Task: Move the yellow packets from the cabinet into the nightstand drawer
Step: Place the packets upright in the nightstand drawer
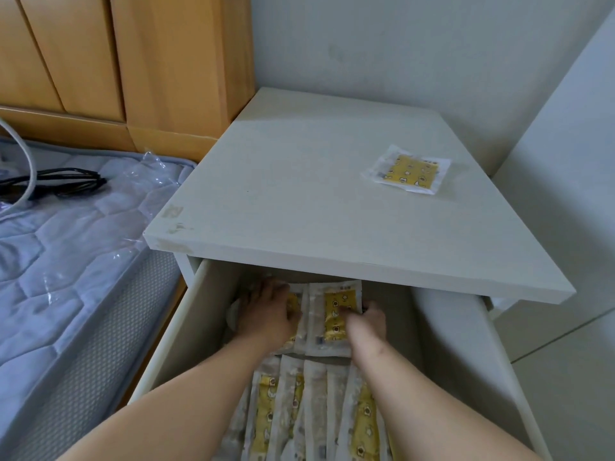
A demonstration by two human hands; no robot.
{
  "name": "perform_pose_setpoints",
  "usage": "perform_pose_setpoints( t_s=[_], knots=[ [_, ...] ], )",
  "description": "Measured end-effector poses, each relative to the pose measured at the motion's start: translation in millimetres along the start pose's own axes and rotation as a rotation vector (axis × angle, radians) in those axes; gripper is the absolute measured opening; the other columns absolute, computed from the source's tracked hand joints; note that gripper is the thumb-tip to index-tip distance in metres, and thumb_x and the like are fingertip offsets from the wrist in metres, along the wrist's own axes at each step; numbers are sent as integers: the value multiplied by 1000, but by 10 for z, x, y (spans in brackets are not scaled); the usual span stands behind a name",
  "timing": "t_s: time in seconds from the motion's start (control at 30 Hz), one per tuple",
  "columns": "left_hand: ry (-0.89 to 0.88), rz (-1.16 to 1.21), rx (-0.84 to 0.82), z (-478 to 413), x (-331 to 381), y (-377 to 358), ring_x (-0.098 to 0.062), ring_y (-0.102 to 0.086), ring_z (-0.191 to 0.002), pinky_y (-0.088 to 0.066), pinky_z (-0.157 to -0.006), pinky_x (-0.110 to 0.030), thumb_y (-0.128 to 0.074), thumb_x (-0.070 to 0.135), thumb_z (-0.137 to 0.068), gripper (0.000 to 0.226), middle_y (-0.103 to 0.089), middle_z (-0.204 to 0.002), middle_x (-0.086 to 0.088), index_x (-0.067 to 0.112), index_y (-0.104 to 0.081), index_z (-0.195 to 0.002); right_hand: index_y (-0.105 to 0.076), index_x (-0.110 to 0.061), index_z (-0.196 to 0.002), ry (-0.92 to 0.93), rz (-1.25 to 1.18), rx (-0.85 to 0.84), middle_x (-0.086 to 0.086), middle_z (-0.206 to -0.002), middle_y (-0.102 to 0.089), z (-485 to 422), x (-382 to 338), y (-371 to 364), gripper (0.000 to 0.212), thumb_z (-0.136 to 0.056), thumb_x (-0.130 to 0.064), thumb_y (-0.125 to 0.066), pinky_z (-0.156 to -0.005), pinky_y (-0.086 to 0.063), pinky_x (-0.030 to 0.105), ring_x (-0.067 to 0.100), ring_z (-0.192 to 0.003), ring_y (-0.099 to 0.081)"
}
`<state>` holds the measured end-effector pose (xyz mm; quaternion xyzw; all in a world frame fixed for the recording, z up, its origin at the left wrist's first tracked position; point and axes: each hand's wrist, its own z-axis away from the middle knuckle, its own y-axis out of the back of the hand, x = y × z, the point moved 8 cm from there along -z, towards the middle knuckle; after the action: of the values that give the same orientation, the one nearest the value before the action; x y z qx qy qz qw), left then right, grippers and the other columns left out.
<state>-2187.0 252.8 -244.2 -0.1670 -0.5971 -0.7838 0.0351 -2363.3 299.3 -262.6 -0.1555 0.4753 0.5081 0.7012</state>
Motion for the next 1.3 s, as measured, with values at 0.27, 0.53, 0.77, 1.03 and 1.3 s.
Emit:
perform_pose_setpoints(
  t_s=[0.27, 0.53, 0.77, 1.03, 1.3],
  knots=[
    [42, -168, -267, 76, -93, -150, -33, 11, -145, -5, -114, -53, -27, 64, -92, 62, 18, -157, 9, 49, 0, -146, -53, -7, -116, -3, -13, -3, 13, -109, -64, -13, 36, 17, 34, -86, -12, -66, -75, -50, 33, 27, -90, -62],
    [77, -185, -280, 101, -144, -161, -32, 10, -145, -5, -115, -50, -25, 68, -90, 73, 19, -158, 3, 40, 10, -148, -43, -8, -132, 52, -22, 34, 12, -125, -54, 50, -105, 32, 46, -90, -13, -61, -83, -45, 32, 28, -105, -57],
    [89, -185, -292, 89, -169, -63, -35, 6, -145, -7, -116, -47, -37, 63, -90, 78, 18, -158, 6, 40, 11, -148, -41, -11, -135, 25, 58, 16, 13, -132, -52, 13, -44, 38, 53, -88, -16, -64, -98, -47, 46, 32, -116, -55],
    [115, -135, -315, 97, -214, -142, -32, 10, -145, -4, -118, -44, -21, 46, -100, 56, 17, -158, 6, 40, 6, -149, -43, -8, -133, 25, 81, 60, 13, -127, -54, -18, -83, 137, 46, -90, -12, -59, -91, -50, 41, 32, -112, -57],
    [151, 35, -266, 84, -230, -165, -28, 14, -145, -2, -119, -44, -23, 34, -102, 51, 19, -157, 7, 50, -2, -146, -50, -9, -126, 11, 95, -20, 13, -121, -60, -7, -42, -12, 42, -87, -17, -65, -92, -51, 43, 32, -107, -61]
  ],
)
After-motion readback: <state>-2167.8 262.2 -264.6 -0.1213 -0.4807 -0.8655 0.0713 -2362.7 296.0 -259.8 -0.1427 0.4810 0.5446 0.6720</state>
